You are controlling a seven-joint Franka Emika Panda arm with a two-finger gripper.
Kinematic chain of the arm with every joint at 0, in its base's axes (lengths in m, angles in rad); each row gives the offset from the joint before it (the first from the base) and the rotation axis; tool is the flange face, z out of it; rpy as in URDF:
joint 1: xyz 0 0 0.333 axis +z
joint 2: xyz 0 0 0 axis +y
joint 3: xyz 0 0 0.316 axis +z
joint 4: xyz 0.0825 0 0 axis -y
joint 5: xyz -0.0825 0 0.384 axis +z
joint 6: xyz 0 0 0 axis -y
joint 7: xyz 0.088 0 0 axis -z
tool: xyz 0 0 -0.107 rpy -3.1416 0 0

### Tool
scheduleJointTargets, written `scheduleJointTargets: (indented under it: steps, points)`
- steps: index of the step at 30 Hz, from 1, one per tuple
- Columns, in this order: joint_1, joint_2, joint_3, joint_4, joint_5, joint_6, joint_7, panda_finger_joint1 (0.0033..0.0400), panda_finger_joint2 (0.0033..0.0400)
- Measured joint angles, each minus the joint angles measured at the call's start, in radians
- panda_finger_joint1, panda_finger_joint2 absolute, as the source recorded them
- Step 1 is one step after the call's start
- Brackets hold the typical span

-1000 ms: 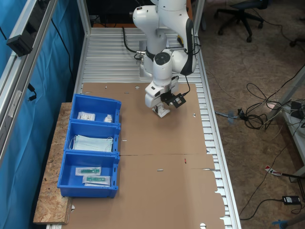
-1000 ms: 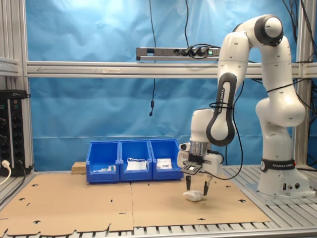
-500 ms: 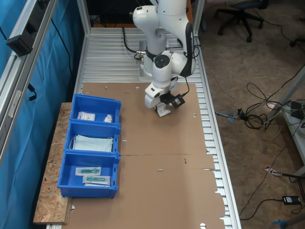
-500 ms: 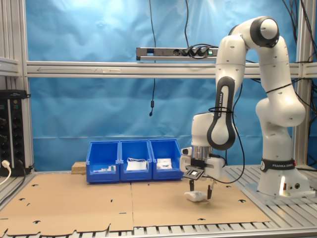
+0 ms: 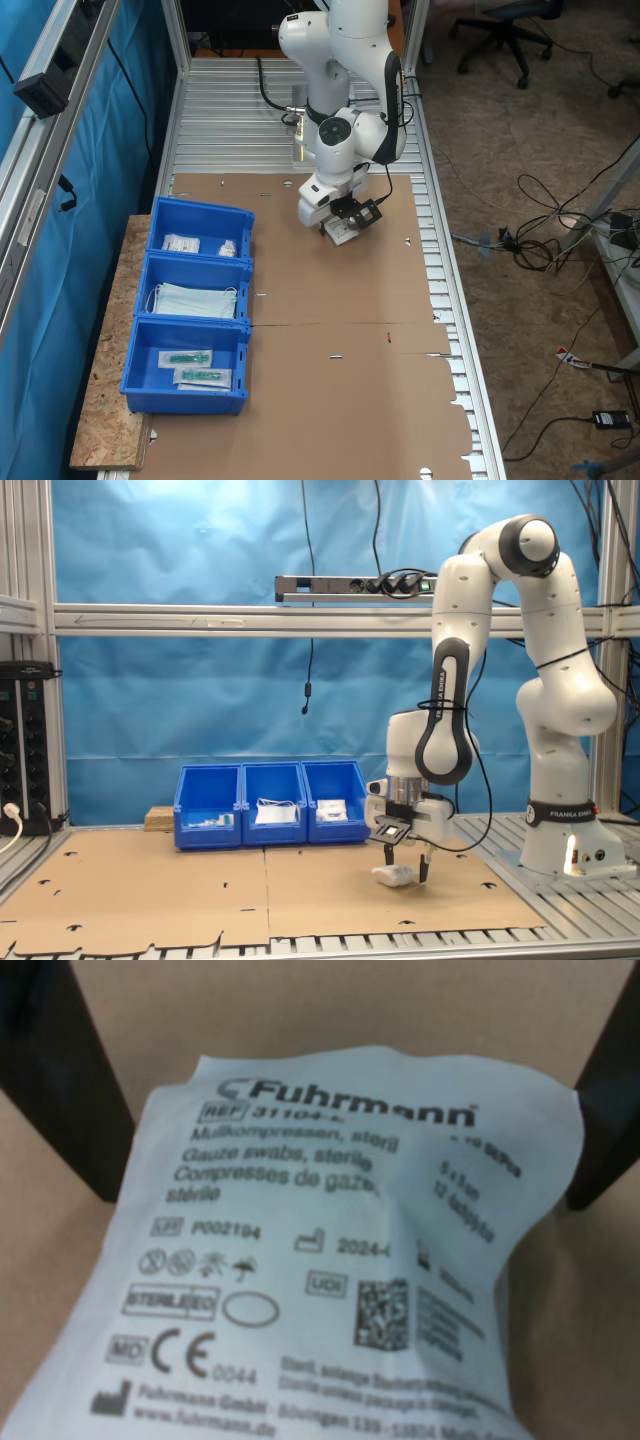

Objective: Pick and place sorting task of medical equipment.

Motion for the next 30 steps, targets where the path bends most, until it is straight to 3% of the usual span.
scheduleJointTargets:
  steps: [30]
  points:
    - [0.000,0.006,-0.011,0.035,0.000,0.000,0.000,0.0400,0.0400]
